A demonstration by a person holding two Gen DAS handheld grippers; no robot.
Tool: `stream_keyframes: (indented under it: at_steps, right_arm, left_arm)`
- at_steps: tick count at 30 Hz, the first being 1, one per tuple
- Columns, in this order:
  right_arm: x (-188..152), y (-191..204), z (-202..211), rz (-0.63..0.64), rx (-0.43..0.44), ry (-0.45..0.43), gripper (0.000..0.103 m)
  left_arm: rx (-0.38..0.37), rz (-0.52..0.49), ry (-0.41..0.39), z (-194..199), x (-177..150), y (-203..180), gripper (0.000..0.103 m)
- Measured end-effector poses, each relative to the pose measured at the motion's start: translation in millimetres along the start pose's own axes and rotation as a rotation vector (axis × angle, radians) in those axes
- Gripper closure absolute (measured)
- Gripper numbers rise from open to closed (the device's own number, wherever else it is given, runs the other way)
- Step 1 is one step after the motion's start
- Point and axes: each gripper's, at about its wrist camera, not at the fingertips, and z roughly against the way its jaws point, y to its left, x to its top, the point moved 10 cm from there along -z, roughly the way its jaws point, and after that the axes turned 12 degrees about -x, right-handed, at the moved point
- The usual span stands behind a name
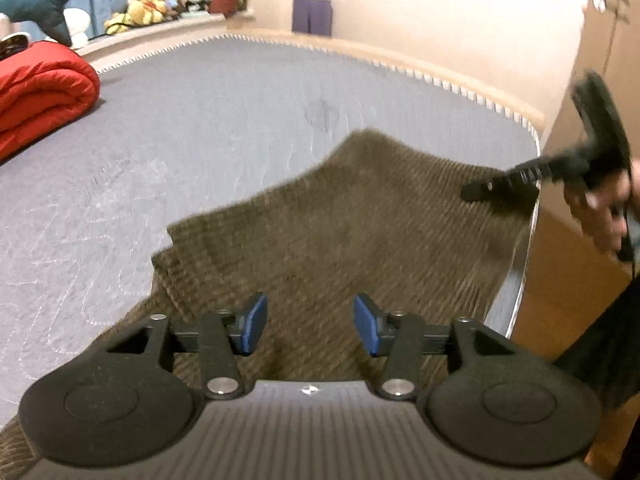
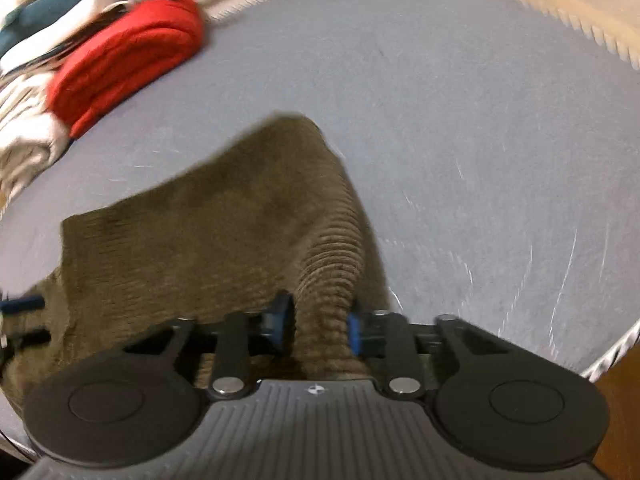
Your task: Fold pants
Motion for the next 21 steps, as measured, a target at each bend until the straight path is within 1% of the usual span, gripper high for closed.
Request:
stream_keyframes:
  at_steps: [1, 2, 3, 4, 6, 8, 11, 13, 16, 18, 19, 20, 21]
  right_arm:
    - [4.7, 12.9, 13.4, 0.066, -0.013, -0.063, 0.081]
    - [8.5, 27.7, 28.2, 0.134, -0.014, -0.129, 0.082]
    - [10.8, 42.0, 41.6, 0.187, 0.0, -0.186, 0.082]
    - [12.0, 59.6, 57.1, 0.25, 0.026, -0.249, 0.083]
    - [7.1, 99.5, 88.4, 0.395, 0.086, -0.366, 0.083]
    - [-7.1, 137.1, 113.9, 0.521, 0.152, -0.451, 0.083]
    - [-31.8, 177.3, 133.2, 0.653, 0.216, -0.526, 0.084]
    - [-46.1, 194.4, 136.3, 0.712, 0.229, -0.551, 0.084]
    - [-63.8, 215.7, 134.3, 0.8, 0.225, -0.585, 0.085]
    - [-68.8, 225.0, 134.9, 0.838, 0.218, -0.6, 0.085]
    - [-70.2, 229.1, 134.2, 0.85, 0.213, -0.598, 0.085]
    - [-71.1, 230.6, 133.4, 0.854, 0.207, -0.598, 0.085]
    - [-70.2, 232.4, 133.1, 0.854, 0.194, -0.596, 0.085]
  left_arm:
    - [-0.006, 0.016, -0.028, 3.3, 5.5, 0.4, 0.038]
    - [-0.019, 0.038, -0.06, 7.2, 11.6, 1.0, 0.035]
    - [-0.038, 0.061, -0.09, 11.0, 17.8, 0.9, 0.035]
    - [-0.066, 0.091, -0.125, 15.1, 24.6, 0.9, 0.034]
    - [-0.112, 0.148, -0.183, 22.0, 36.4, 1.5, 0.029]
    - [-0.159, 0.218, -0.243, 28.5, 48.7, 4.1, 0.021]
    - [-0.231, 0.313, -0.294, 32.3, 61.5, 8.1, 0.018]
    - [-0.261, 0.364, -0.301, 31.4, 65.8, 10.7, 0.018]
    - [-0.197, 0.4, -0.264, 23.2, 62.5, 20.1, 0.018]
    - [-0.155, 0.415, -0.228, 17.9, 57.5, 27.1, 0.027]
    - [-0.129, 0.423, -0.215, 16.5, 55.1, 32.4, 0.041]
    - [-0.108, 0.43, -0.202, 16.3, 52.1, 36.8, 0.059]
    - [-0.096, 0.435, -0.195, 17.2, 49.9, 40.8, 0.069]
